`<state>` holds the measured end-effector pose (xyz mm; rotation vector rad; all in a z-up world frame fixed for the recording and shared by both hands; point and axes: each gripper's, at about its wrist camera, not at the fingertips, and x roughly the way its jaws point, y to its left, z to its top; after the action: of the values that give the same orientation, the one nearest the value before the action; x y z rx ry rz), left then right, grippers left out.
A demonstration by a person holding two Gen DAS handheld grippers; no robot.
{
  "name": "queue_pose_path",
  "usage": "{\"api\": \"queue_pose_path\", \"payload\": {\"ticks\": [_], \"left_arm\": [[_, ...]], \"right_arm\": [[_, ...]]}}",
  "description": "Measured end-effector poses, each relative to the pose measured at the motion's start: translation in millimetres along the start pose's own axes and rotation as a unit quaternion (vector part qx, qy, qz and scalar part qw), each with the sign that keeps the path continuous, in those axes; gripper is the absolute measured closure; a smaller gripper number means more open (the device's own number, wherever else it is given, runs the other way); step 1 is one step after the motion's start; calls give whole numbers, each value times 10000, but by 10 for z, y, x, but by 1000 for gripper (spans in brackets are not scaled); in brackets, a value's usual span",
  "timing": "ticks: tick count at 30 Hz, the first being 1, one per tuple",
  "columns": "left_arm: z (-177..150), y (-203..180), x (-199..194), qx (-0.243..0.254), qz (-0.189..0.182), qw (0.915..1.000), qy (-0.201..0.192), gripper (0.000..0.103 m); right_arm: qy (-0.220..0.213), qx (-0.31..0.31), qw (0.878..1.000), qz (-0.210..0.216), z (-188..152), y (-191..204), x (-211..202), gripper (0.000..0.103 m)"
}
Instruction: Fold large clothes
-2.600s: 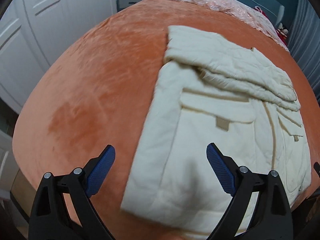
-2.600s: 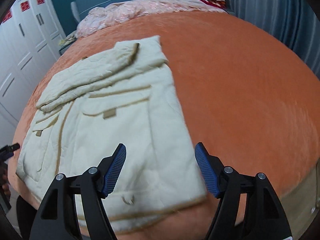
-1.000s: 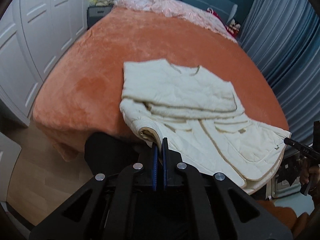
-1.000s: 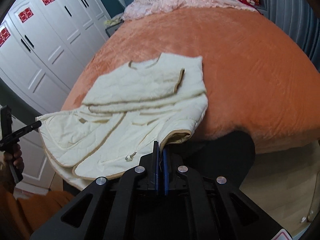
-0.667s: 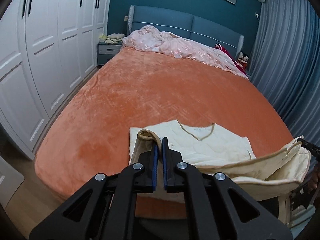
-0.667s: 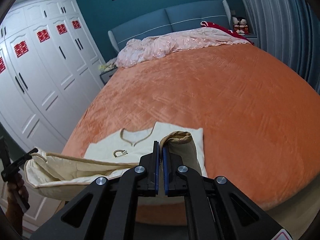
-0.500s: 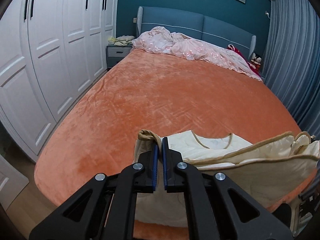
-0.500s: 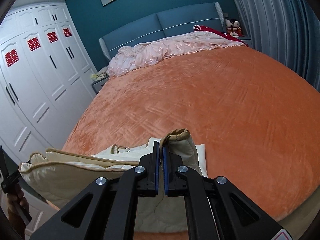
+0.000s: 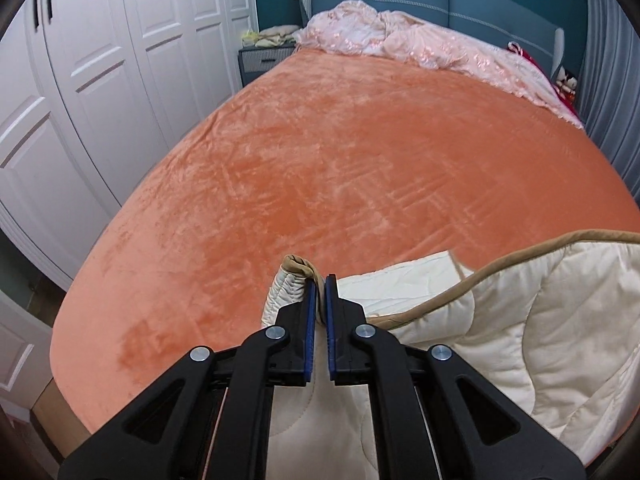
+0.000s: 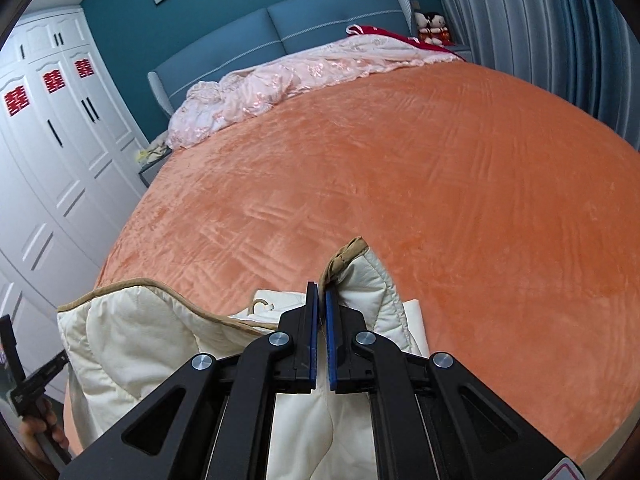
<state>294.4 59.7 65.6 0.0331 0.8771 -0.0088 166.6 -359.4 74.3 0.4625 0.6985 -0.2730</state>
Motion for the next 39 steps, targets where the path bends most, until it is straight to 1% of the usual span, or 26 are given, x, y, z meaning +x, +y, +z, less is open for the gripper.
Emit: {"api": "queue_pose_path", "payload": {"ticks": [5, 9, 13, 17, 25, 30, 33, 34, 35, 36, 37, 38, 39], "left_arm": [[-60, -83, 401, 83, 151, 9995, 257, 98], [-144, -146, 652, 238, 273, 9989, 311, 97], [-212, -131, 858, 194, 260, 9985, 431, 95], [-289, -143, 1013, 257, 305, 9983, 414, 92], [-382, -206, 1116, 309, 422, 9983, 238, 88], [-383, -188, 1130, 253, 368, 9987, 238, 87], [-344, -174, 1101, 276, 352, 9985, 322, 87], [-305, -148, 1047, 255, 329, 9985, 352, 85], [-255, -106, 947, 192, 289, 9989, 302, 83], [-211, -64, 834, 141, 311, 9992, 193, 69], [-155, -7, 682, 83, 348, 9994, 16, 49], [-112, 41, 560, 28, 298, 9995, -119, 43], [-51, 90, 414, -39, 191, 9995, -230, 41]], "right_arm": [[205, 111, 9995, -195, -83, -34, 377, 100], [354, 175, 9987, -334, -150, -75, 637, 100], [519, 123, 9976, -446, -243, -117, 852, 100], [657, 115, 9965, -499, -348, -176, 1030, 100], [480, -145, 9962, -711, -537, -143, 1176, 100], [500, 5, 9973, -544, -535, -209, 1215, 99], [510, 133, 9976, -440, -459, -244, 1135, 98], [410, 213, 9981, -398, -412, -255, 1037, 96], [151, 288, 9989, -348, -356, -259, 874, 90], [-133, 314, 9989, -317, -298, -254, 706, 84], [-341, 310, 9987, -218, -238, -248, 551, 82], [-463, 285, 9985, -85, -174, -235, 410, 78], [-511, 249, 9984, 6, -131, -211, 319, 77]]}}
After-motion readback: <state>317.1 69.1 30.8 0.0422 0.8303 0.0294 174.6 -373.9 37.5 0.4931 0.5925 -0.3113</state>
